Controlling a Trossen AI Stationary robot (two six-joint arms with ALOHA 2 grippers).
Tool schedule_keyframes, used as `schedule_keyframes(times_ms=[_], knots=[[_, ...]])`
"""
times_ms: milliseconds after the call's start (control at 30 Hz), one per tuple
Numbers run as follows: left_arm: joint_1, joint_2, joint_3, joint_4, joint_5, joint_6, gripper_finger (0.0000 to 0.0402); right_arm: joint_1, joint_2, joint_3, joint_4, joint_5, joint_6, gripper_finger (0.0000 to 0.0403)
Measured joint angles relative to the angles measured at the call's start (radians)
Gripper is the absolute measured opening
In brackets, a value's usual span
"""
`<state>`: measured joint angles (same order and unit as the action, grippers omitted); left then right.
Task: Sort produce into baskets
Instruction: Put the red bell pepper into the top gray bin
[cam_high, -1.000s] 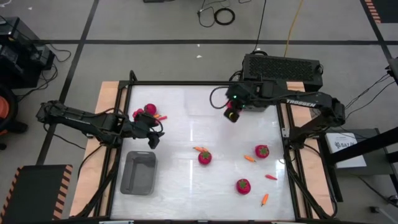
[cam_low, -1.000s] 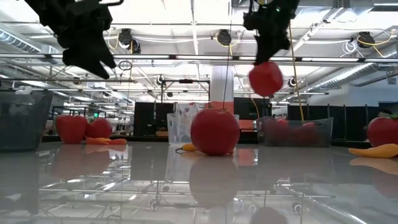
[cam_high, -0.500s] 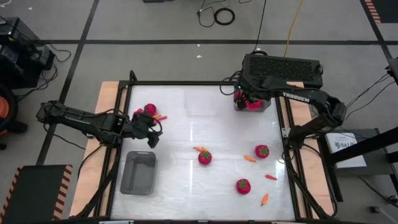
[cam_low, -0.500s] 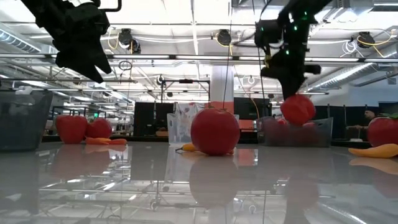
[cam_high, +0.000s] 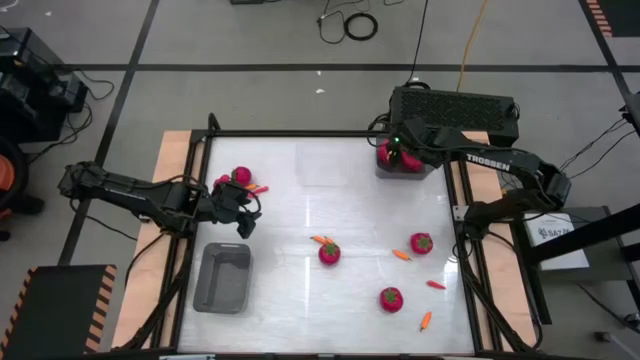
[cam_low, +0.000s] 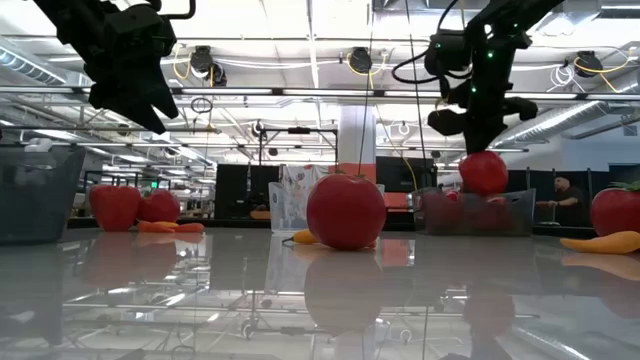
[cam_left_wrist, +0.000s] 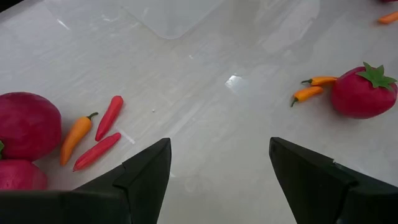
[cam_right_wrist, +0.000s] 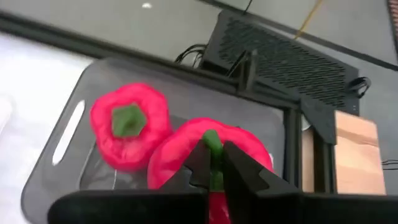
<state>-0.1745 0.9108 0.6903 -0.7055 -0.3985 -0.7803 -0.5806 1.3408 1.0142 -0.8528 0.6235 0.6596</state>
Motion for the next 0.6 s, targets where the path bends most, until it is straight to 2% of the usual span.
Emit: schedule_keyframes(times_ms=[333,600], knots=[[0.0,0.0,0.0,0.0,-0.027,0.009,0.0279,-0.008,0.028,0.0,0.021,0.136,0.085,0.0012],[0.0,0.0,0.0,-0.001,-0.034,0.01,0.0279,-0.008,0.037,-0.005,0.103,0.171,0.089,0.0012]])
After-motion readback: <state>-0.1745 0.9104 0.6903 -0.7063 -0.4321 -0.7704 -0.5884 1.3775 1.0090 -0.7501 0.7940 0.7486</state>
